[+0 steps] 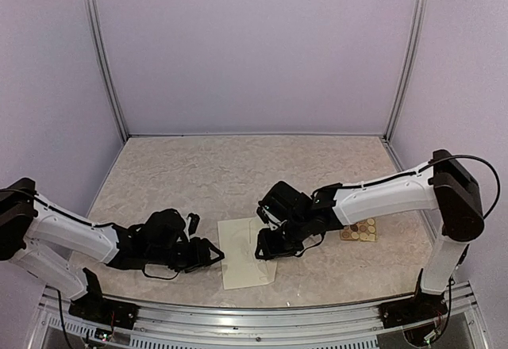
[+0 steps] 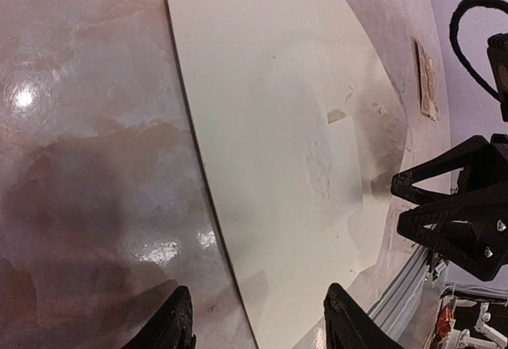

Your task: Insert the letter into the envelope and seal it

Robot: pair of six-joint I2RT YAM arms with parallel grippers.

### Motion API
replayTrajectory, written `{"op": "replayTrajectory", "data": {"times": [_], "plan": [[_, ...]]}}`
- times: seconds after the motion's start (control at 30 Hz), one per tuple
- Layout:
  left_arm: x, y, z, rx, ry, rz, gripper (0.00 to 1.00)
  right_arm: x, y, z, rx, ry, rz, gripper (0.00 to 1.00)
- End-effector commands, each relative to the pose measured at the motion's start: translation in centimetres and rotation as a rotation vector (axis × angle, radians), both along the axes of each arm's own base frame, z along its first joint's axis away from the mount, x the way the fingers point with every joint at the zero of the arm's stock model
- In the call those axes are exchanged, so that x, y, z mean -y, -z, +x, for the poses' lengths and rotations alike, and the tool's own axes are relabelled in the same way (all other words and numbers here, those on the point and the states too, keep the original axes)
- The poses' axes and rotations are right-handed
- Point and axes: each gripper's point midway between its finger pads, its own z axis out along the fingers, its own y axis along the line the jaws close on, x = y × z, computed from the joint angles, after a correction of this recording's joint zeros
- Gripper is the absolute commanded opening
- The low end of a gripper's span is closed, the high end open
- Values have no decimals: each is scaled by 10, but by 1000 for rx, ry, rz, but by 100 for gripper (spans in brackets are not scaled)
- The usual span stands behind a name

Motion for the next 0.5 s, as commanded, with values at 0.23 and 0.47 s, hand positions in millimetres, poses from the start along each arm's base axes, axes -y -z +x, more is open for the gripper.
{"op": "replayTrajectory", "data": {"times": [0.23, 0.47], "plan": [[4, 14, -8, -23, 38, 6, 49, -7, 24, -3, -37, 17, -56, 38], [5, 23, -12, -45, 51, 4, 45, -12, 30, -5, -60, 9, -48, 39]]}}
